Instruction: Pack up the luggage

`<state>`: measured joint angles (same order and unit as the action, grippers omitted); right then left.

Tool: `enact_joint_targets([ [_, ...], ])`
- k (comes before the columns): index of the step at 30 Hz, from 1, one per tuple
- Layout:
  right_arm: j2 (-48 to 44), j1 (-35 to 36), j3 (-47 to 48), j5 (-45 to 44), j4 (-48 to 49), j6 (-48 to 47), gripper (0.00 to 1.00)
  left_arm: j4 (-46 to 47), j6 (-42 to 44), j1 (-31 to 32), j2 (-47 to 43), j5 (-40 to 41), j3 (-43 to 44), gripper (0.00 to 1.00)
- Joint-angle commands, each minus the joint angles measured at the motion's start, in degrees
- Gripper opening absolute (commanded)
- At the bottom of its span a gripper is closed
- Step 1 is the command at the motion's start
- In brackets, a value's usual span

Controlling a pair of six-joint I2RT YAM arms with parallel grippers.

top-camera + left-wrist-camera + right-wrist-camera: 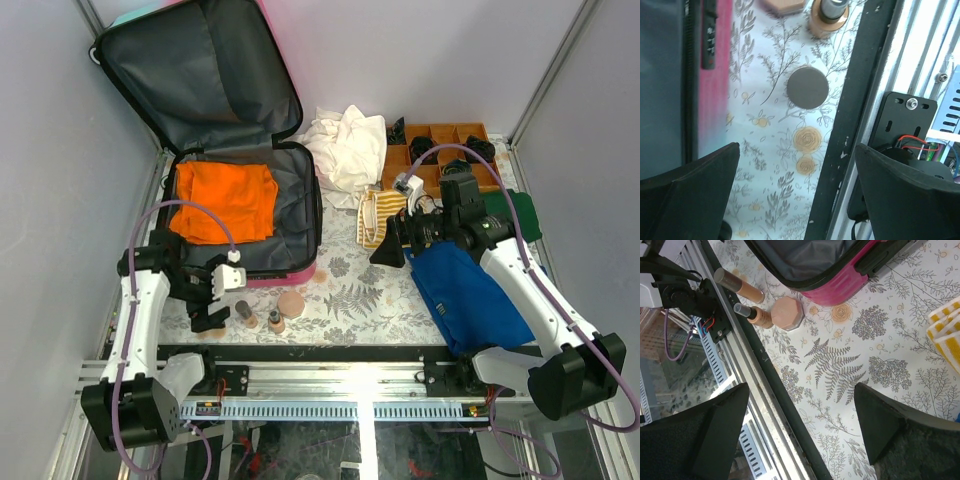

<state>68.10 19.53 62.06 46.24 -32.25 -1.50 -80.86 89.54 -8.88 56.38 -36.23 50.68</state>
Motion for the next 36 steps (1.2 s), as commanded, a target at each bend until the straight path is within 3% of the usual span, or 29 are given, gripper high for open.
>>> enact_joint_targets([
  [1,0.1,0.13,0.65,1.92,2.02,0.78,0.92,2.42,6.01,0.71,1.36,-6.38,-3.56,0.93],
  [8,0.92,0.07,2.86,0.89,2.34,2.56,0.93,10.2,4.51,1.68,0.42,-13.83,-8.65,0.84],
  [17,3.24,-0.11,9.26,-1.26,4.81,8.95,0.99,11.87,6.57,3.02,-1.18,-15.23,-13.49,0.65],
  [23,2.94,-0.14,10.52,-2.5,9.07,13.65,0.99,17.38,3.1,3.0,-3.02,-17.03,-16.04,0.54],
  [28,2.03,-0.17,12.51,-6.07,11.37,17.4,0.99,20.33,-0.97,3.02,-2.63,-18.96,-16.04,0.34],
  [32,3.36,-0.18,15.25,-8.79,10.9,21.28,0.99,16.14,-0.35,3.01,-2.74,-17.88,-14.1,0.19],
  [36,4.76,-0.13,17.52,-11.71,11.49,26.55,0.99,7.12,-0.39,2.92,-4.55,-17.67,-9.42,0.15],
])
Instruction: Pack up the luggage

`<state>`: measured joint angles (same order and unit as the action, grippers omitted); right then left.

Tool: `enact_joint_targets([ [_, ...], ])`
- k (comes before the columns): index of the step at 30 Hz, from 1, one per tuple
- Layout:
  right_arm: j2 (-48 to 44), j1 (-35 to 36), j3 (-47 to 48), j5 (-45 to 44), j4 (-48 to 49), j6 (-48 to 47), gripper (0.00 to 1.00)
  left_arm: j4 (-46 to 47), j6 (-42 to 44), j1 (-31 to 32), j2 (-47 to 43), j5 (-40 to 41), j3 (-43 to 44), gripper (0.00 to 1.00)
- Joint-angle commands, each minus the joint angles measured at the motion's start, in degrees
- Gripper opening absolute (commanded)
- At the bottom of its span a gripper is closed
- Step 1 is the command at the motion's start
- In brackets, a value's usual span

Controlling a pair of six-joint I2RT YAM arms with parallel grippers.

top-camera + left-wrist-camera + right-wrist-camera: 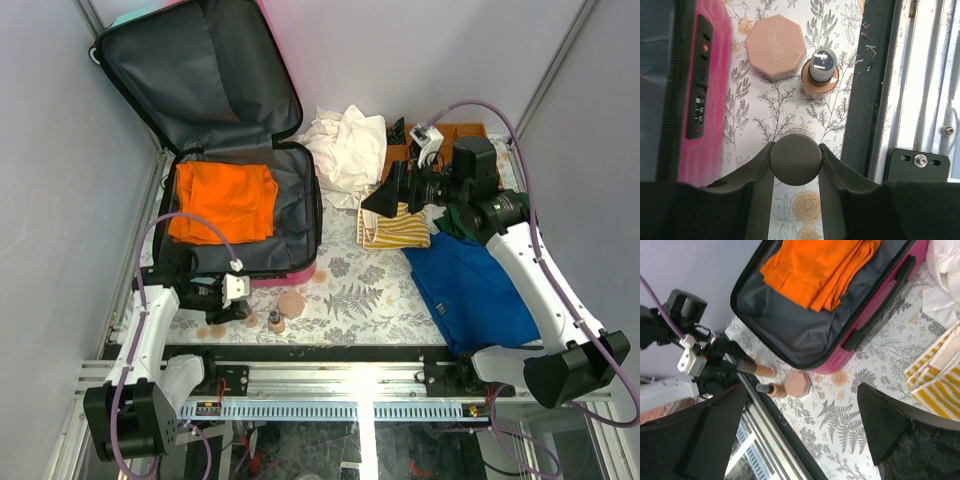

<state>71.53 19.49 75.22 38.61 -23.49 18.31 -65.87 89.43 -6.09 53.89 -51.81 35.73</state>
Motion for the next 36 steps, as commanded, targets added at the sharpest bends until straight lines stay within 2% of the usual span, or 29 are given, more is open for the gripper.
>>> enact_joint_targets([
  [1,1.94,-0.15,5.7,-4.99,2.26,7.72,0.99,-10.28,-0.41,0.12,-2.3,-2.13,7.29,0.14],
  [3,2.97,-0.15,8.06,-6.13,1.55,8.9,0.99,-13.68,-4.02,0.11,-2.23,-2.42,12.53,0.14],
  [5,3.99,-0.24,10.47,-6.91,1.41,10.3,0.99,-14.15,-12.28,0.14,-1.17,-3.04,18.45,0.13],
  [8,6.07,-0.4,14.87,-6.8,0.9,11.44,0.99,-10.18,-28.59,0.13,4.38,-3.95,28.31,0.14],
  [12,9.32,-1.62,21.02,-6.95,1.08,16.17,0.99,-5.64,-43.84,0.24,14.18,-4.39,40.25,0.14],
  [14,10.66,-2.56,23.25,-6.24,1.49,18.17,0.99,-3.89,-48.34,0.23,18.39,-4.36,44.21,0.13],
  [17,11.79,-4.23,25.02,-4.34,2.26,21.67,0.99,8.71,-58.86,0.45,20.11,-2.79,43.63,0.12],
  [19,12.34,-5.13,25.74,-3.11,3.04,23.89,1.0,19.6,-67.09,2.59,21.15,3.2,41.68,0.11],
  [24,12.92,-6.25,26.25,-2.94,3.01,25.1,0.99,35.28,-87.21,4.88,29.76,10.18,41.72,0.1],
  [28,12.72,-6.98,26.58,-2.38,2.92,25.59,0.99,44.33,-95.07,7.55,34.08,15.5,41.03,0.08],
  [31,12.42,-8.04,26.17,-3.97,0.69,24.34,1.0,48.11,-96.5,9.61,36.67,19.71,42.01,0.06],
  [36,12.12,-9.12,24.54,-3.56,0.28,21.97,0.99,56.13,-104.74,10.07,41.54,22.32,42.33,0.06],
])
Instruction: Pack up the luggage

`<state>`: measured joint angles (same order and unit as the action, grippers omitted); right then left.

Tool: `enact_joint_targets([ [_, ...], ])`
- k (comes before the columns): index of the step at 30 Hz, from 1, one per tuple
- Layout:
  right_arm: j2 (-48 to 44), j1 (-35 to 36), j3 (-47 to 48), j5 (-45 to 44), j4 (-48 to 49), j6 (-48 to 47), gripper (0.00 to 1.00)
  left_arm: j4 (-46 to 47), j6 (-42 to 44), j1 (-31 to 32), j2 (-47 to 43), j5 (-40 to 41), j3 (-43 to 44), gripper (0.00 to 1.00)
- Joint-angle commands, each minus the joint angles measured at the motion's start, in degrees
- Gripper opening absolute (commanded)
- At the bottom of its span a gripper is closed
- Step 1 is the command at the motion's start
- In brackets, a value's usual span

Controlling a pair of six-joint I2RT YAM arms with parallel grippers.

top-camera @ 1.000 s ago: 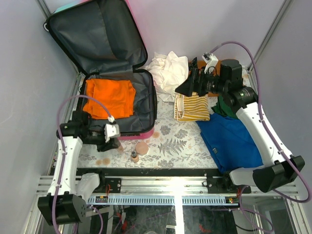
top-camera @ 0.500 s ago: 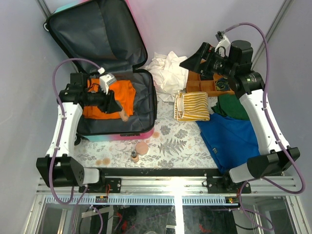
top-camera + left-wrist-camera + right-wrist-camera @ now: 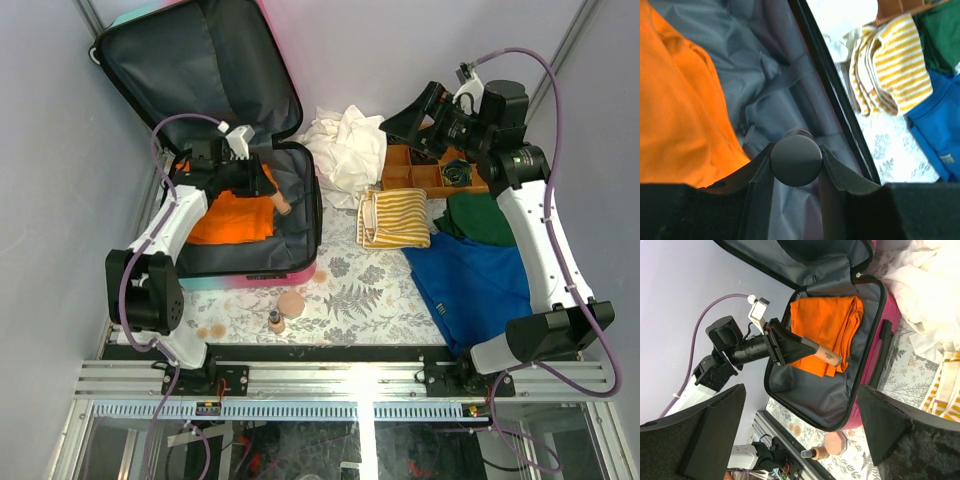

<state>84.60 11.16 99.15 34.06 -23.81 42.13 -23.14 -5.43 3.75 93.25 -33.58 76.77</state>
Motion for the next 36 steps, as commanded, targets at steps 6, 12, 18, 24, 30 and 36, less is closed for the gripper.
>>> enact_joint_targets([
  [6,-1.0,-1.17,-4.18,3.16,2.05,-5.28,0.99,26.29,-24.34,0.27,7.85,10.69,-0.05,0.06],
  [12,-1.64,-1.27,-7.22,2.53,0.58,-11.54,1.0,34.42,-33.94,1.05,14.3,18.42,1.11,0.11],
  [18,-2.91,-1.32,-10.9,1.78,0.0,-15.0,1.0,36.5,-40.5,2.11,22.1,21.88,5.39,0.15],
  [24,-3.3,-1.35,-12.3,2.3,0.52,-15.54,0.99,37.27,-42.34,3.3,28.06,22.12,9.95,0.24],
  [30,-3.96,-1.36,-11.54,1.57,-0.18,-17.75,0.99,28.89,-38.43,2.91,26.36,21.23,12.47,0.99],
  [36,-6.18,-1.58,-12.83,1.09,-1.19,-20.63,0.99,16.79,-28.74,0.97,15.42,25.22,11.3,1.0],
])
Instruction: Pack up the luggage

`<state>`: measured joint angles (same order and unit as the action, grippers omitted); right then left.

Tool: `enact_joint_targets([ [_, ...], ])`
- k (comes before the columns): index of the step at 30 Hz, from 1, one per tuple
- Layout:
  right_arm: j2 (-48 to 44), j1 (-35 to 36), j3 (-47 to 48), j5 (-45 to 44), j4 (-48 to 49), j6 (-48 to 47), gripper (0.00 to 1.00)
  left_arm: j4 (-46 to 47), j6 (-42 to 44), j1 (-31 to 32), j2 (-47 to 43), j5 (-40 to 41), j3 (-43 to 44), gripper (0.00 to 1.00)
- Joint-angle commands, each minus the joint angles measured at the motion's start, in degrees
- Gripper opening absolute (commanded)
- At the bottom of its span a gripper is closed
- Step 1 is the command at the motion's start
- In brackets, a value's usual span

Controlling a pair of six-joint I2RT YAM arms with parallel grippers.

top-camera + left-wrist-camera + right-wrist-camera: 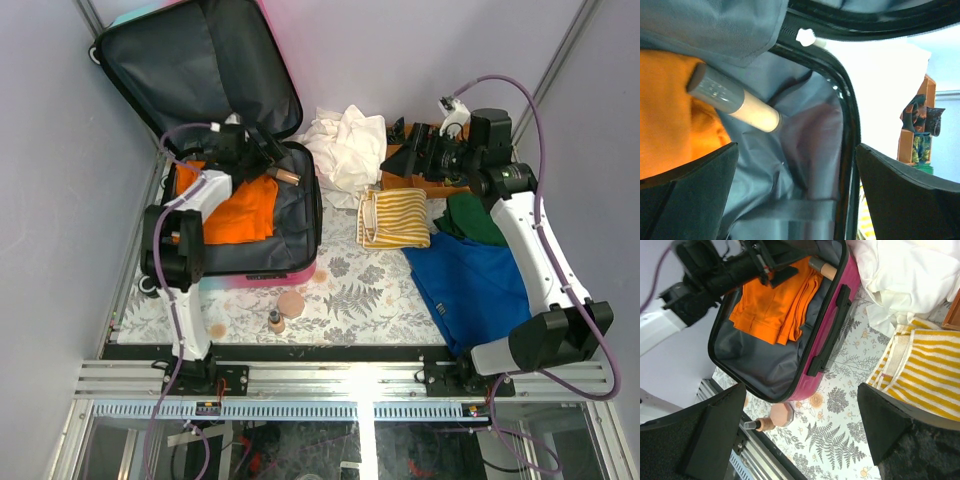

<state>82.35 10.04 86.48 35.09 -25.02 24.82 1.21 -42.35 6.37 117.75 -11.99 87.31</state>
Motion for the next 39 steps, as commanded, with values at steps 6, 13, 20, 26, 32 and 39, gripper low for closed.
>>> enact_joint_targets([
  [6,-6.32,-0.91,-2.16,2.42,-2.44,-8.85,0.99,-23.6,29.08,-4.84,-19.45,-0.06,0.19,1.0],
  [13,-7.9,-1.09,-4.99,5.71,-7.36,-16.22,1.0,-35.79,62.16,-6.11,-37.77,-13.63,-10.38,1.0],
  [20,-10.88,-1.1,-7.97,6.71,-9.55,-22.32,0.99,-54.3,87.52,-6.03,-50.13,-25.98,-15.75,1.0],
  [26,-12.17,-1.08,-10.63,8.67,-9.93,-24.21,0.99,-79.66,116.58,-3.01,-52.02,-29.42,-18.95,0.97],
  [32,-12.65,-1.31,-10.98,8.98,-9.73,-23.43,0.99,-76.74,117.28,8.87,-56.83,-25.23,-27.97,0.95],
  [39,-11.48,-4.21,-11.14,12.35,-8.14,-20.66,0.99,-66.67,114.65,19.11,-58.67,-22.19,-35.35,0.93],
])
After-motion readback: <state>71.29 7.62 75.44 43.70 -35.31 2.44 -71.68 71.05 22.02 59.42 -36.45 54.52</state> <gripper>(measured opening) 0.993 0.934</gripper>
